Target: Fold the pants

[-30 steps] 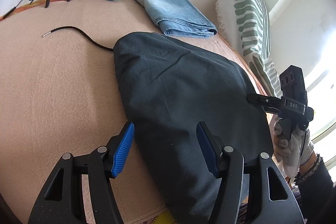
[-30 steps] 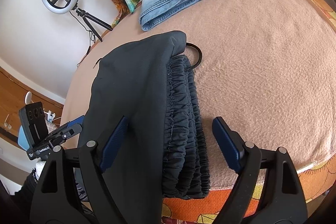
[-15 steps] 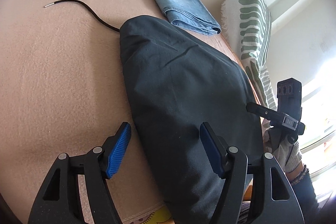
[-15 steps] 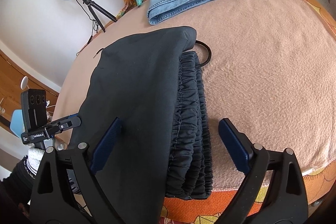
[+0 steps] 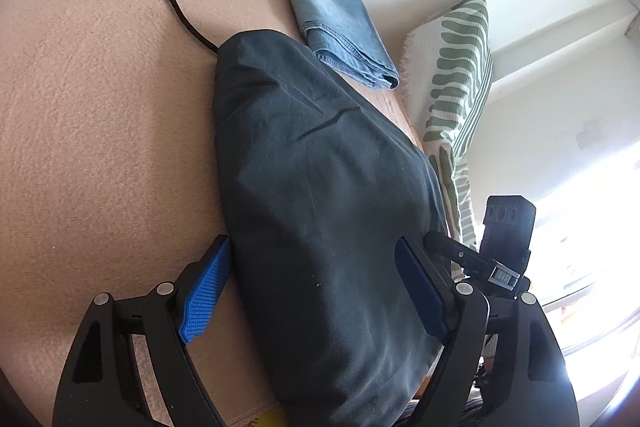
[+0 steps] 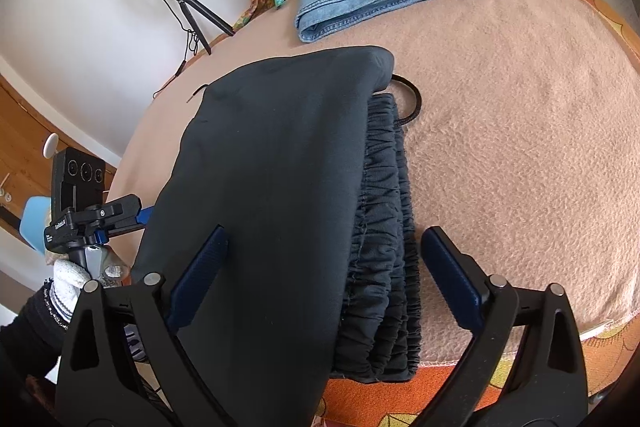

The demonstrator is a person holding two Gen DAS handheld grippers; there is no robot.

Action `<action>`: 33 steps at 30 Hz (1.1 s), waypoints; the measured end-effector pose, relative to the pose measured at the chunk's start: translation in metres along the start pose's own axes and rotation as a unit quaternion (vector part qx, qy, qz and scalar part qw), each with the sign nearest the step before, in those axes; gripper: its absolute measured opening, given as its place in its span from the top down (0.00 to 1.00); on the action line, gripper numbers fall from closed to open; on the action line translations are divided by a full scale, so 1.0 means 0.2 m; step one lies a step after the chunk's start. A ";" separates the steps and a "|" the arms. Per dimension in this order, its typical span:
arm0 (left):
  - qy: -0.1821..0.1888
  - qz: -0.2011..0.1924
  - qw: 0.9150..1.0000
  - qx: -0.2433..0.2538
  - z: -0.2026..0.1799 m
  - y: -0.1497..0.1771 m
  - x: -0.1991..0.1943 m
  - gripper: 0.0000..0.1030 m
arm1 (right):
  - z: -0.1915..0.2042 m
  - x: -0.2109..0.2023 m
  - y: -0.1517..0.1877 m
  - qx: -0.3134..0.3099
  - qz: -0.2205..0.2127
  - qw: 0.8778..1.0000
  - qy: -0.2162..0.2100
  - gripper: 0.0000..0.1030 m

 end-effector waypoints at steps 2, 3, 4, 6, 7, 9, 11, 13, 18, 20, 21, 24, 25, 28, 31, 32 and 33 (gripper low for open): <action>0.008 0.013 1.000 -0.001 -0.01 0.00 0.02 0.20 | 0.01 0.00 0.00 -0.007 -0.003 1.000 0.007 0.10; 0.008 0.016 1.000 0.002 -0.02 0.01 0.03 0.22 | 0.00 -0.01 0.00 -0.005 -0.002 1.000 0.005 0.14; 0.005 0.018 1.000 0.010 -0.03 0.01 0.03 0.22 | -0.02 -0.01 0.00 0.004 -0.001 1.000 -0.001 0.19; -0.001 0.020 0.999 0.025 -0.05 0.02 0.04 0.22 | -0.07 -0.02 0.00 0.031 -0.002 0.999 -0.023 0.25; 0.000 0.020 0.999 0.029 -0.05 0.02 0.04 0.22 | -0.09 -0.02 0.00 0.043 -0.003 0.999 -0.031 0.28; 0.001 0.018 0.999 0.032 -0.06 0.02 0.06 0.23 | -0.11 -0.02 0.00 0.050 -0.006 0.998 -0.040 0.27; -0.002 0.017 0.999 0.036 -0.06 0.02 0.07 0.28 | -0.10 -0.02 0.00 0.062 -0.017 0.997 -0.041 0.26; -0.003 0.019 0.999 0.036 -0.07 0.02 0.08 0.34 | -0.09 -0.01 0.00 0.070 -0.022 0.997 -0.033 0.31; -0.007 0.024 0.998 0.051 -0.10 0.03 0.11 0.51 | -0.03 -0.02 0.00 0.056 -0.018 0.997 -0.044 0.64; -0.009 0.027 0.998 0.058 -0.11 0.03 0.13 0.51 | -0.04 -0.04 0.00 0.062 -0.019 0.996 -0.054 0.68; -0.009 0.028 0.998 0.055 -0.10 0.03 0.13 0.51 | -0.06 -0.04 0.01 0.071 -0.017 0.995 -0.060 0.68; 0.002 0.023 0.999 0.024 -0.06 0.01 0.13 0.51 | -0.10 0.01 0.03 0.110 -0.001 0.991 -0.075 0.45; 0.007 0.021 1.000 0.015 -0.05 0.00 0.13 0.51 | -0.10 0.01 0.03 0.120 -0.005 0.989 -0.090 0.40; 0.008 0.018 1.000 0.016 -0.05 -0.01 0.14 0.54 | -0.04 0.01 0.04 0.102 0.002 0.992 -0.079 0.49; 0.004 0.019 0.999 0.028 -0.06 0.00 0.13 0.73 | 0.01 0.01 0.05 0.105 0.004 0.991 -0.089 0.69; 0.006 0.017 0.999 0.031 -0.07 -0.01 0.12 0.79 | 0.04 0.00 0.04 0.094 -0.001 0.992 -0.079 0.72; 0.007 0.015 0.999 0.039 -0.09 -0.01 0.11 0.83 | 0.07 -0.02 0.03 0.080 -0.008 0.995 -0.066 0.77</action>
Point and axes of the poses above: each gripper's, at about its wrist camera, not at the fingertips, and x roughly the way its jaws point, z to its left, y to its underside, the point moved 3 cm from there along x, roughly the way its jaws point, and after that the axes turned 8 degrees about y, right-handed, at the moved point
